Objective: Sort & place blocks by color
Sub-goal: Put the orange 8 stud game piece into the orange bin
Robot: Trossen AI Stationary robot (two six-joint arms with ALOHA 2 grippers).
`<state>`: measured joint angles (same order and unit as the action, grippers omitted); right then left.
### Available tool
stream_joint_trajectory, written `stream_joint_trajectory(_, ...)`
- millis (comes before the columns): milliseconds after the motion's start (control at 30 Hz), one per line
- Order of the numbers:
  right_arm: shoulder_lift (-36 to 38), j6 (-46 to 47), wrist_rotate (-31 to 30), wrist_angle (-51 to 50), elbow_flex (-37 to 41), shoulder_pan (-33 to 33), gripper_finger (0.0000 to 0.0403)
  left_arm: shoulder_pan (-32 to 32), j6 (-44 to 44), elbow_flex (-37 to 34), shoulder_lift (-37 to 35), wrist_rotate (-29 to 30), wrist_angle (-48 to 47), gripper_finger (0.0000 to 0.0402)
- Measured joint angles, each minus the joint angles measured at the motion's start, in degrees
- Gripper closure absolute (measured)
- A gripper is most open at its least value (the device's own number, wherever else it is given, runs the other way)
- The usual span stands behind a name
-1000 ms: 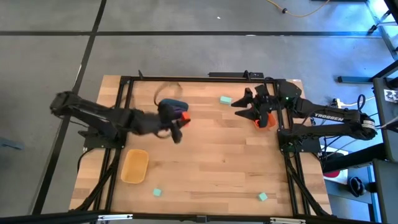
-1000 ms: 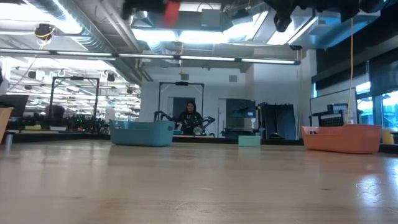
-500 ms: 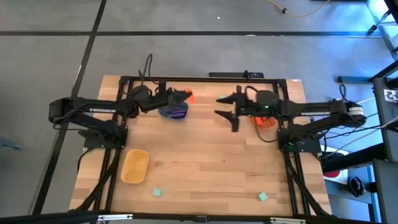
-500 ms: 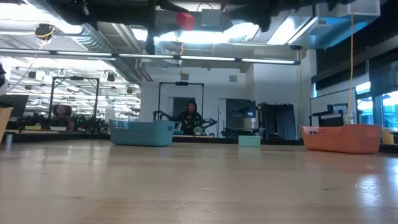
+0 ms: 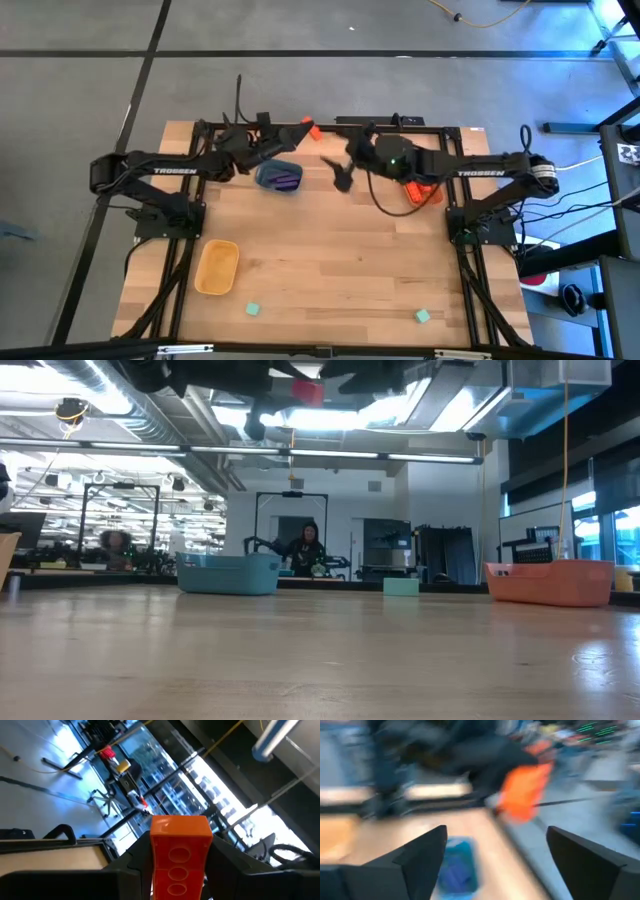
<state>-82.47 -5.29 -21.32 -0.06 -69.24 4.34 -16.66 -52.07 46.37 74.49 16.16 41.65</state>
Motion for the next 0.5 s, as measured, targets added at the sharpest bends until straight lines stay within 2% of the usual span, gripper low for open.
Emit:
stream_joint_trajectory(67,-1.0,-0.9,-5.1,2.1,-2.0,0.1,0.0042,0.8,-0.4,0.5,0.5,1.8,0.2,0.0278)
stream_joint_trajectory(133,-2.2,-1.5,-7.2,2.9,-3.4,0.1,0.0032,1.6,-1.6,0.5,0.6,4.0,0.2,0.0278)
stream_joint_trajectory(300,-4.6,-1.1,-3.2,3.3,-4.0,1.1,0.0028,3.8,-1.8,0.5,0.6,9.6,1.6,0.0278)
stream_joint_trajectory(500,-7.7,-1.0,-2.1,9.6,-4.0,2.4,0.0028,5.2,-1.8,0.6,0.6,10.3,2.6,0.0278)
